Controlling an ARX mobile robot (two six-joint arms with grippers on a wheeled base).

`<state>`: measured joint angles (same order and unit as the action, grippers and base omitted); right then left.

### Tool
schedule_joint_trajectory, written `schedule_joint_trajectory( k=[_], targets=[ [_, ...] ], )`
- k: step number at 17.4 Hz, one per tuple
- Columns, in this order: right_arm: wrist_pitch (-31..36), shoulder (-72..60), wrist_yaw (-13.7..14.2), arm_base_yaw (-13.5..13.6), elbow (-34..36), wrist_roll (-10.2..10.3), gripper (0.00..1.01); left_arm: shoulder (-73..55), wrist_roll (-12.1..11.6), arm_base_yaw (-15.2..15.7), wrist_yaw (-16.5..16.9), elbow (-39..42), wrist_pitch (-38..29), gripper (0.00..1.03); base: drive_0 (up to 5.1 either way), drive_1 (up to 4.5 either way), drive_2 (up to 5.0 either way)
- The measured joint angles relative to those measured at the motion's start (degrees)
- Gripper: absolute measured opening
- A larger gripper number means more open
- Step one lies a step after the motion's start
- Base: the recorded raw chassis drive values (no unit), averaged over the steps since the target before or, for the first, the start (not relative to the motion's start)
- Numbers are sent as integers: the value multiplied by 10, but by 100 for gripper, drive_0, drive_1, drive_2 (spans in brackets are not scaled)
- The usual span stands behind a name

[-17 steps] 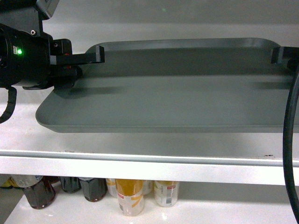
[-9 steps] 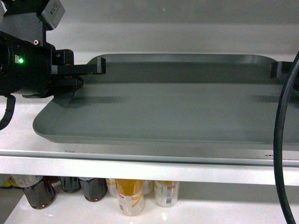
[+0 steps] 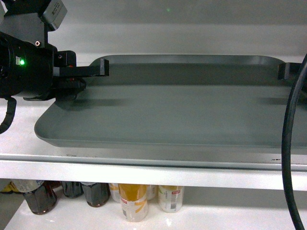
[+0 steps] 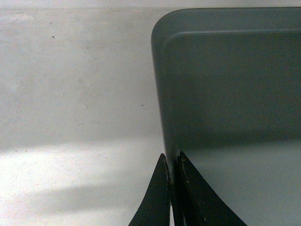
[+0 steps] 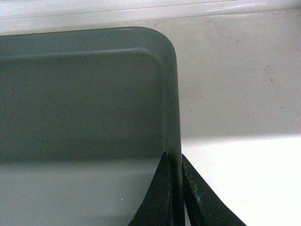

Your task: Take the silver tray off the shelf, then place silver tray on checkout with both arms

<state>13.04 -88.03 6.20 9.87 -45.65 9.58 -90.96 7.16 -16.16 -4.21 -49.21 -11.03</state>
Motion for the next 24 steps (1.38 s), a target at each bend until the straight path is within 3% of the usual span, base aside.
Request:
schedule_joint_trajectory(
  k=[24],
  targets=[
    [2,0,2,0,0,0,3,0,0,-2,-2,0,-1,3,0,0,0]
  ],
)
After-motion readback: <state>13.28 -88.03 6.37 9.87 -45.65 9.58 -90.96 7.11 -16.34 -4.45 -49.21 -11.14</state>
